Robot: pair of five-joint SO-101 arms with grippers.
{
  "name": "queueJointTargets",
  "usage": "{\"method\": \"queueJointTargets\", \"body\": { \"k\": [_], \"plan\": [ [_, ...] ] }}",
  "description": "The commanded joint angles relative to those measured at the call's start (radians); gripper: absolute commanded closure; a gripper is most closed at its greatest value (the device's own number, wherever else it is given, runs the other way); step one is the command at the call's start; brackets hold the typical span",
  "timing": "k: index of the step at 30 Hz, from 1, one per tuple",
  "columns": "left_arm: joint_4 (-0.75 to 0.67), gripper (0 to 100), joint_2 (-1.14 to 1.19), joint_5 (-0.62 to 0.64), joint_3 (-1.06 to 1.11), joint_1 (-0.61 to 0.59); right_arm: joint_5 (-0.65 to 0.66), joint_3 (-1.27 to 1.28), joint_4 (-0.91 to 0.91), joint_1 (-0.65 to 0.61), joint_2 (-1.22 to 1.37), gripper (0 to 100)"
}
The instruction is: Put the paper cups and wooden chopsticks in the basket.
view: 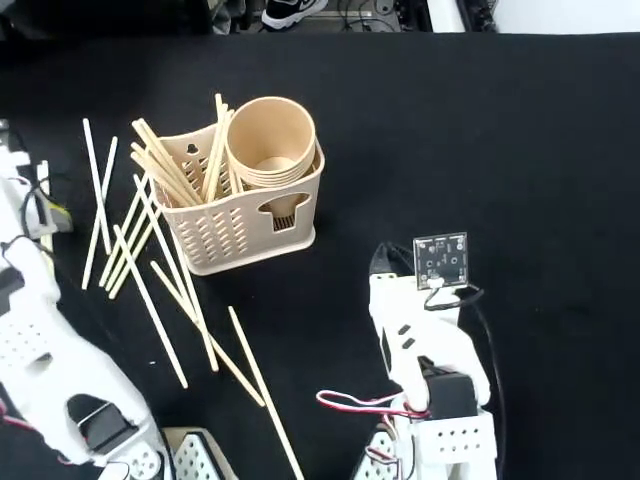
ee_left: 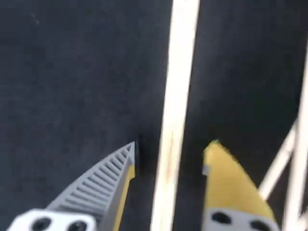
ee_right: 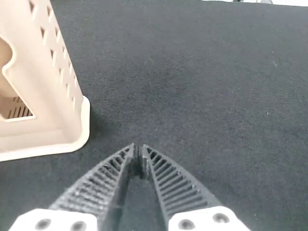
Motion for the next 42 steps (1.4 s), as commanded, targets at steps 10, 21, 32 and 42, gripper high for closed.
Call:
{"method": "queueJointTargets", "body": {
  "k": [10, 21, 32, 42],
  "plan": [
    [0.525, 97, 0.514, -0.107, -0.763, 0.036, 0.011, -0.004, 0.002, 0.012, -0.071, 97.9],
    [0.747, 97, 0.545, -0.051, -1.173, 0.03, 0.011, -0.004, 0.002, 0.012, -0.071, 97.9],
    [0.749, 97, 0.453, -0.021, -1.136, 0.041, 0.011, -0.004, 0.002, 0.012, -0.071, 97.9],
    [0.741, 97, 0.597, -0.252, -1.089, 0.044, 0.011, -0.004, 0.002, 0.012, -0.071, 97.9]
  ]
}}
